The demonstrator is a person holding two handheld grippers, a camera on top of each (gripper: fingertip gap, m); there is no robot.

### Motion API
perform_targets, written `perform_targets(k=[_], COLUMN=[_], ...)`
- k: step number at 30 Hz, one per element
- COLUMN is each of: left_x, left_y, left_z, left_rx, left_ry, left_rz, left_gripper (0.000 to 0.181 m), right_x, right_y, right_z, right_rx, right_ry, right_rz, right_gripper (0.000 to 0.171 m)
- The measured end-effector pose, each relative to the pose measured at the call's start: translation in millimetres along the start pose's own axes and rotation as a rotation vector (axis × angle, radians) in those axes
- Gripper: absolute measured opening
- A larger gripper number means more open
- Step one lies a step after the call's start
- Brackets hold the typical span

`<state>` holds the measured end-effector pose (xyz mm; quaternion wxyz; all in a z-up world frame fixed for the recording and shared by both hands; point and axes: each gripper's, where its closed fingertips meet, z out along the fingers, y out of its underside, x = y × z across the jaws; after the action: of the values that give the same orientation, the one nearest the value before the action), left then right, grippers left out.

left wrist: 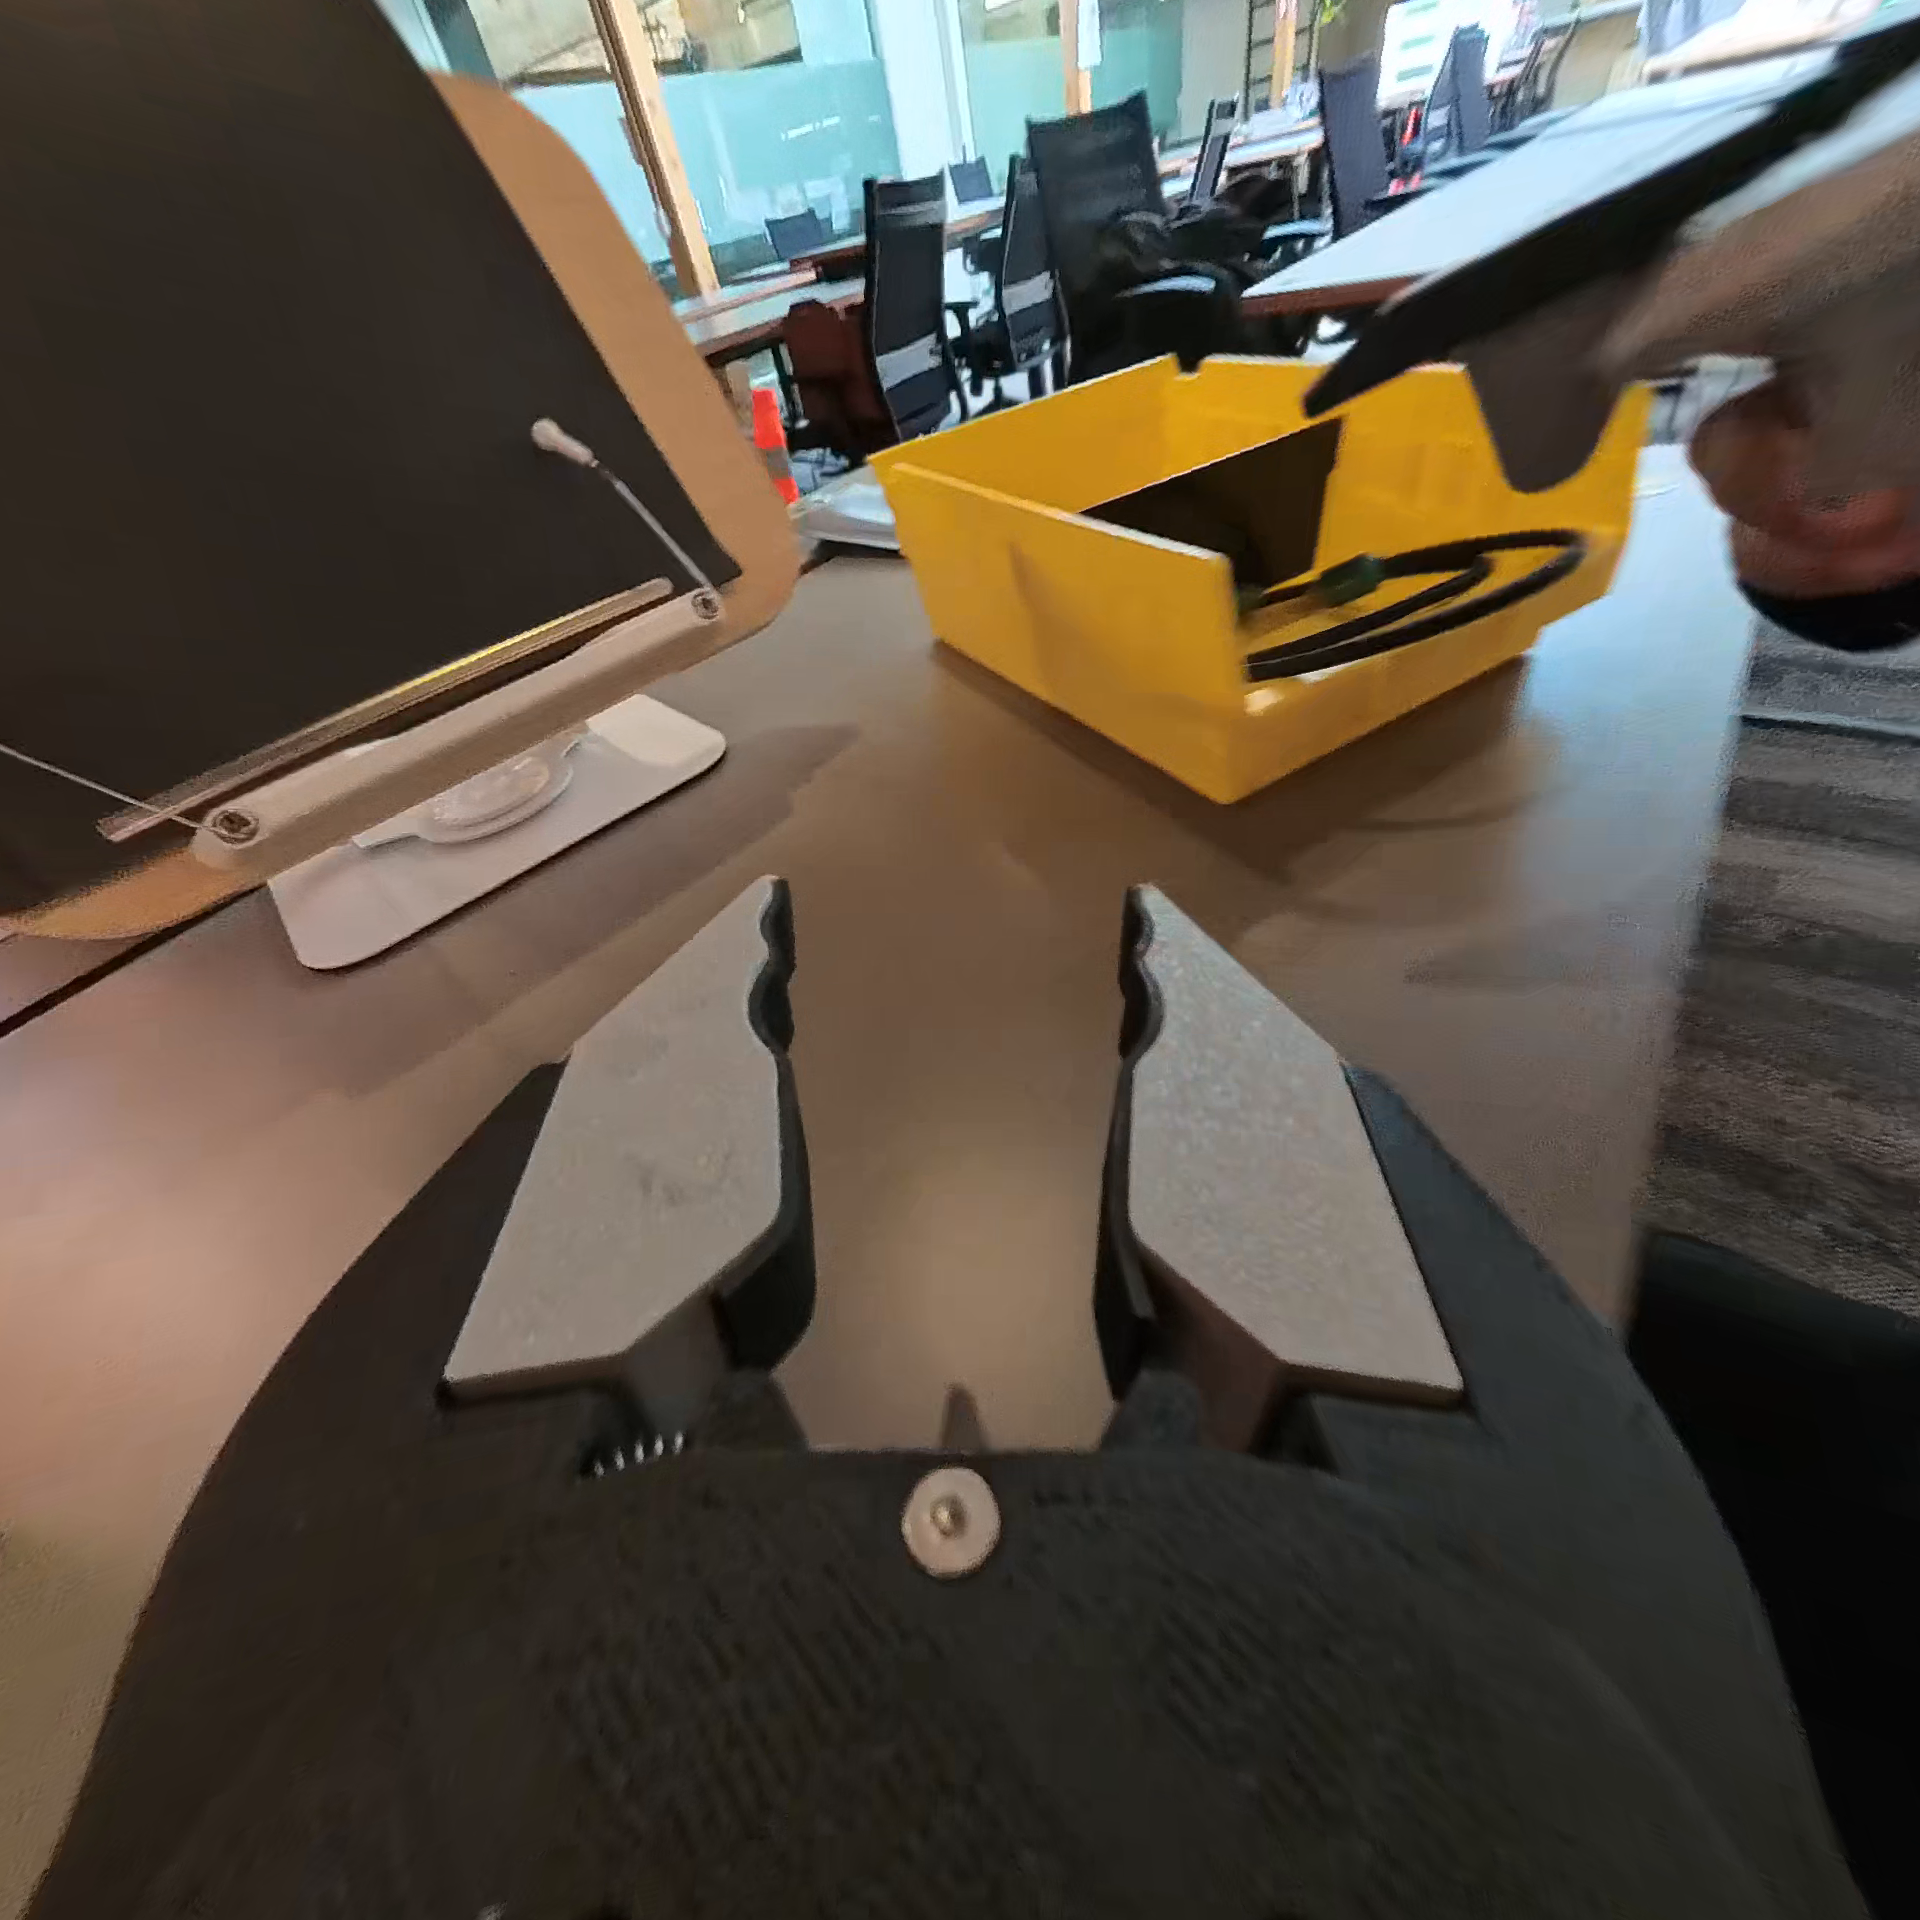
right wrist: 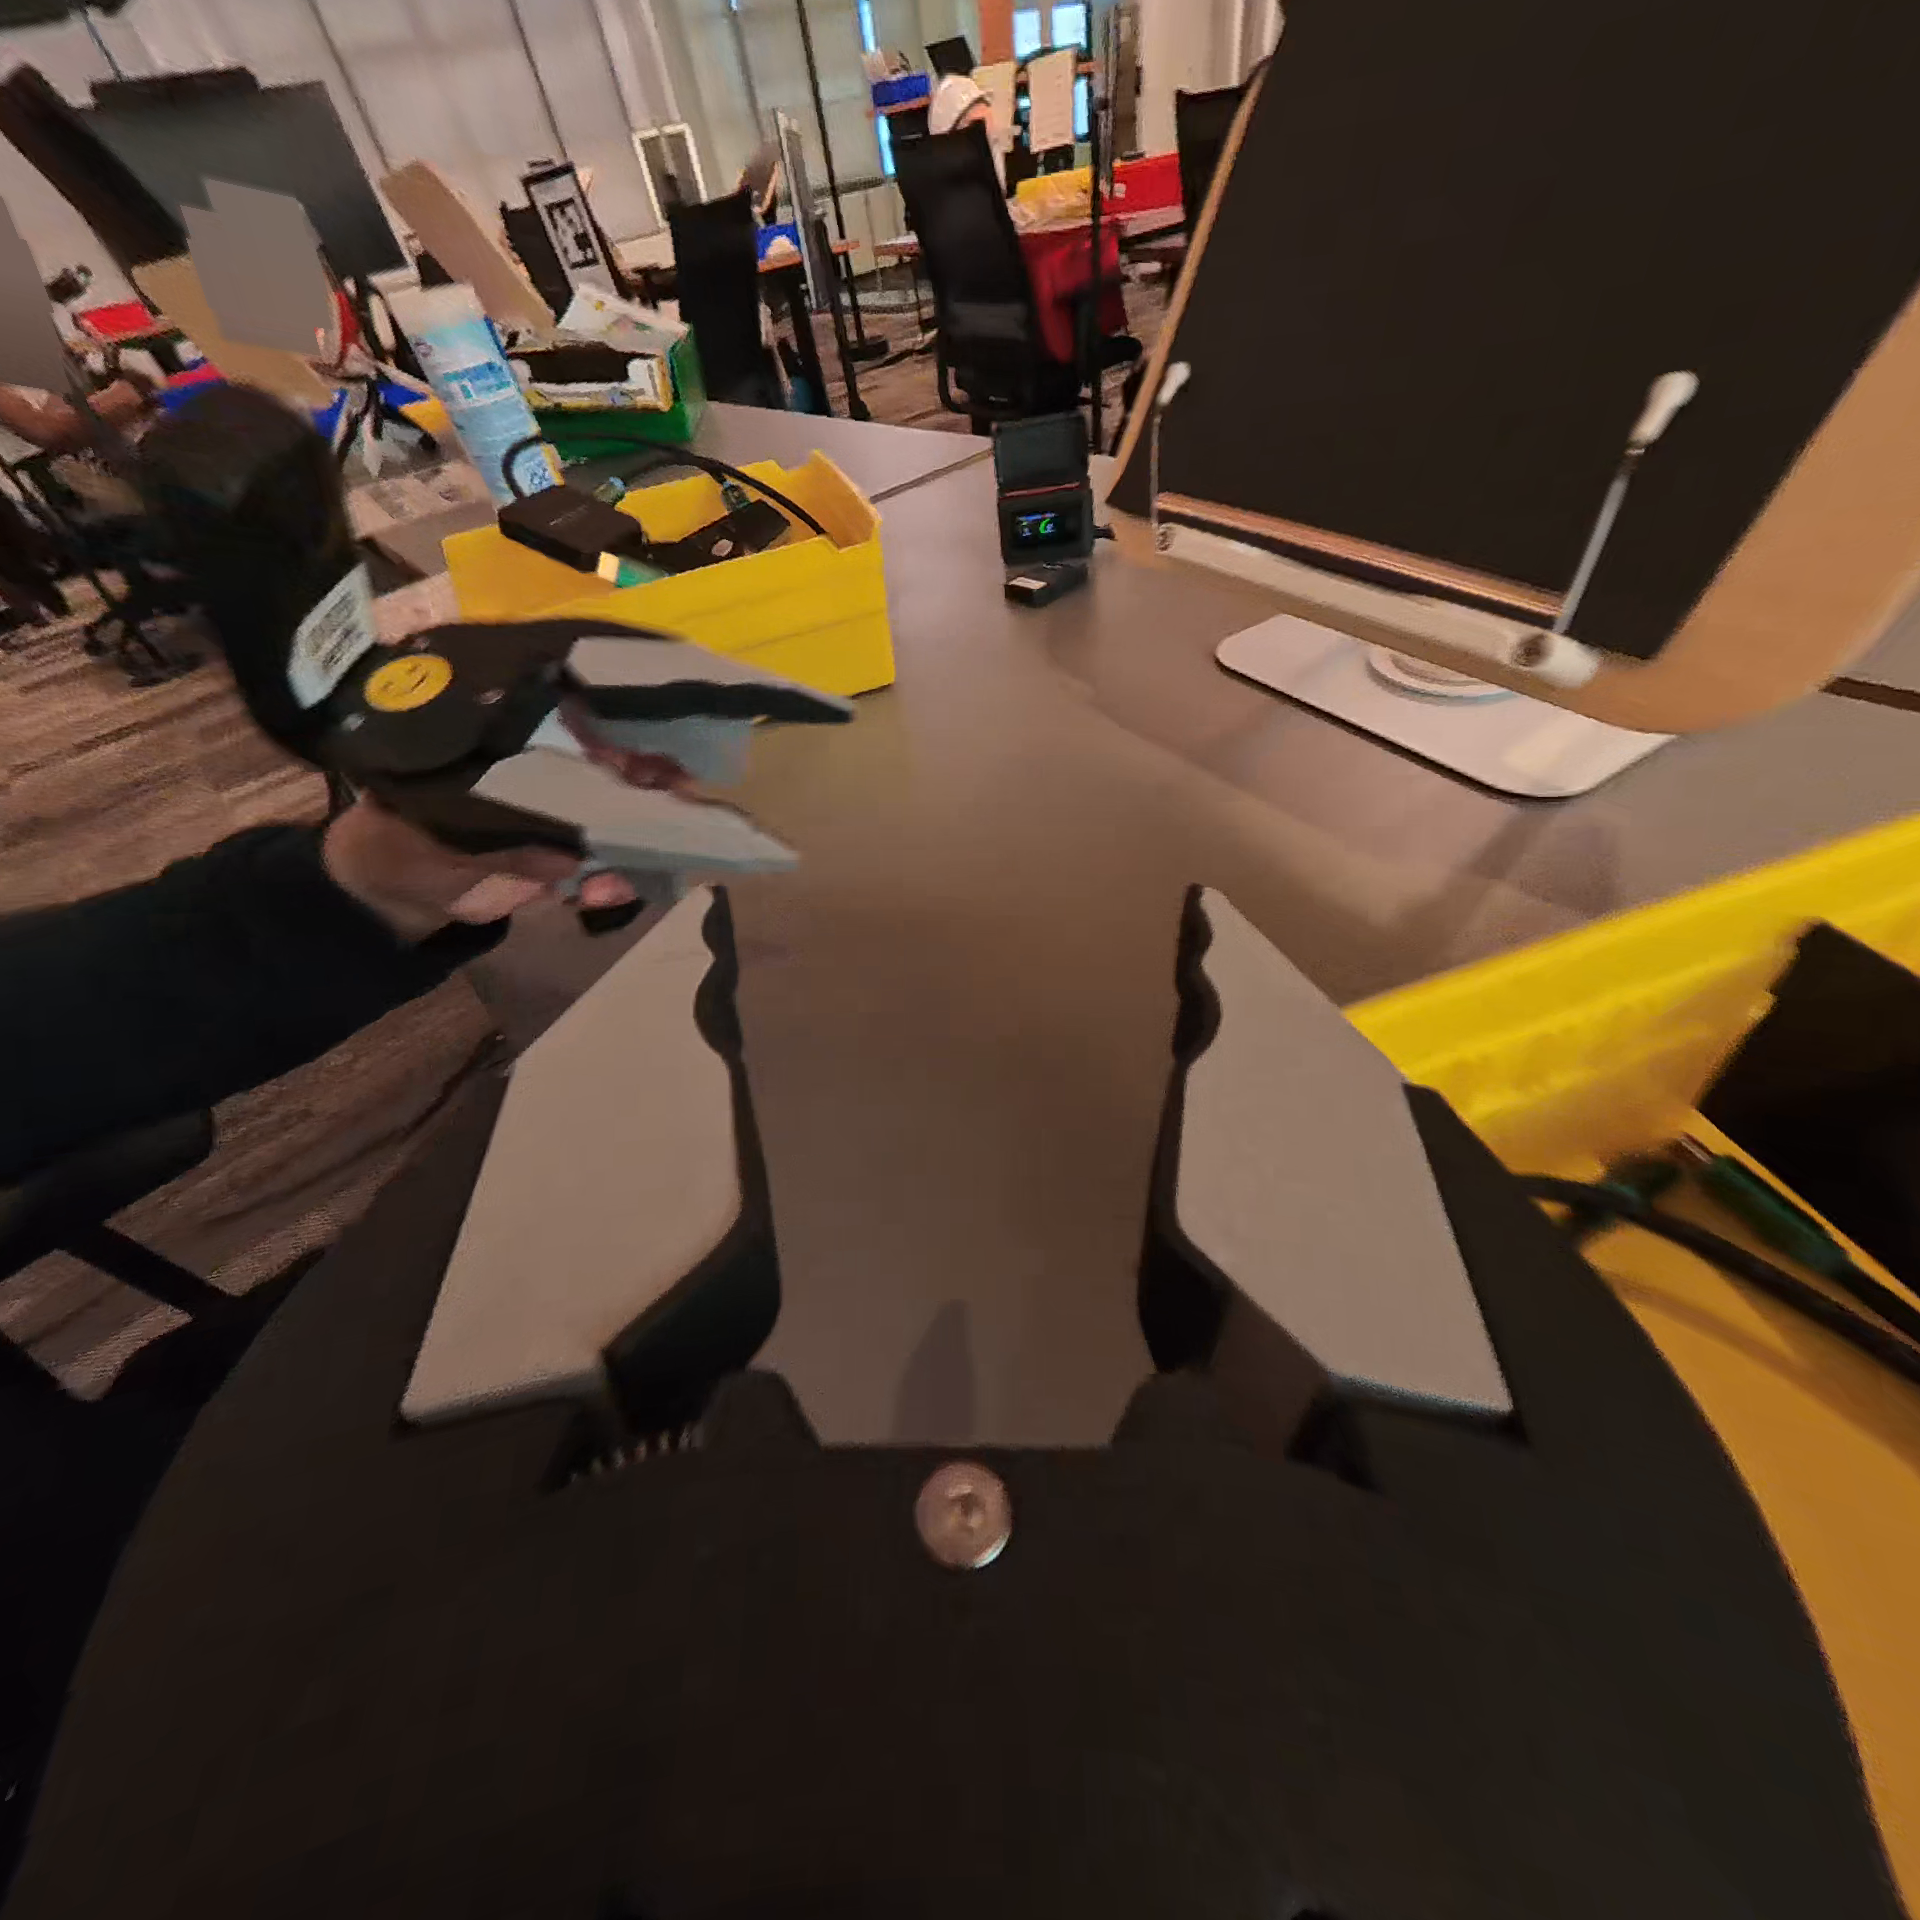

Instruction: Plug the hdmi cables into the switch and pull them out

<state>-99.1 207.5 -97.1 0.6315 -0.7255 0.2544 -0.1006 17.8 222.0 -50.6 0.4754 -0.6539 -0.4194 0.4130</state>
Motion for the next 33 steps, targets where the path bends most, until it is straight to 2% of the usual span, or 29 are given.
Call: perform_targets(k=[2, 5, 8, 11, 13, 15, 18, 26, 29, 30, 33], left_x=[-22, -48, -69, -75, -80, -86, -84, -77, -61, -57, -16], left_y=[5, 3, 5, 14, 5, -2, 7, 13, 38, 37, 27], left_z=[17, 27, 33, 37, 28, 18, 19, 21, 31, 28, 4], left_rx=[-0.015, 0.010, 0.033, -0.002, 0.079, 0.143, 0.072, 0.073, -0.076, -0.109, -0.154], left_ry=[-0.005, -0.029, -0.067, -0.019, -0.052, -0.106, -0.078, -0.102, -0.056, -0.076, 0.033], left_rz=[0.018, 0.075, 0.158, 0.023, 0.011, 0.032, -0.003, 0.015, 0.075, 0.031, -0.042], left_gripper=[0.059, 0.037, 0.030, 0.031, 0.013, 0.004, 0.014, 0.012, 0.009, 0.012, 0.027], right_x=[-8, -18, -38, -50, -47, -36, -24, -1, 10, 12, 14], right_y=[9, 16, 6, -6, -5, 5, 18, 30, 33, 31, 28], right_z=[21, 46, 77, 109, 127, 143, 157, 151, 150, 150, 147], right_rx=[-0.005, 0.004, 0.048, 0.110, 0.123, 0.100, 0.026, 0.024, 0.018, 0.023, 0.049], right_ry=[-0.021, -0.061, -0.210, -0.381, -0.426, -0.386, -0.296, -0.074, -0.028, -0.017, 0.034], right_rz=[-0.046, -0.105, -0.079, 0.051, 0.118, 0.120, 0.065, -0.058, -0.048, -0.062, -0.125], right_gripper=[0.085, 0.079, 0.079, 0.073, 0.070, 0.066, 0.070, 0.079, 0.076, 0.074, 0.073])
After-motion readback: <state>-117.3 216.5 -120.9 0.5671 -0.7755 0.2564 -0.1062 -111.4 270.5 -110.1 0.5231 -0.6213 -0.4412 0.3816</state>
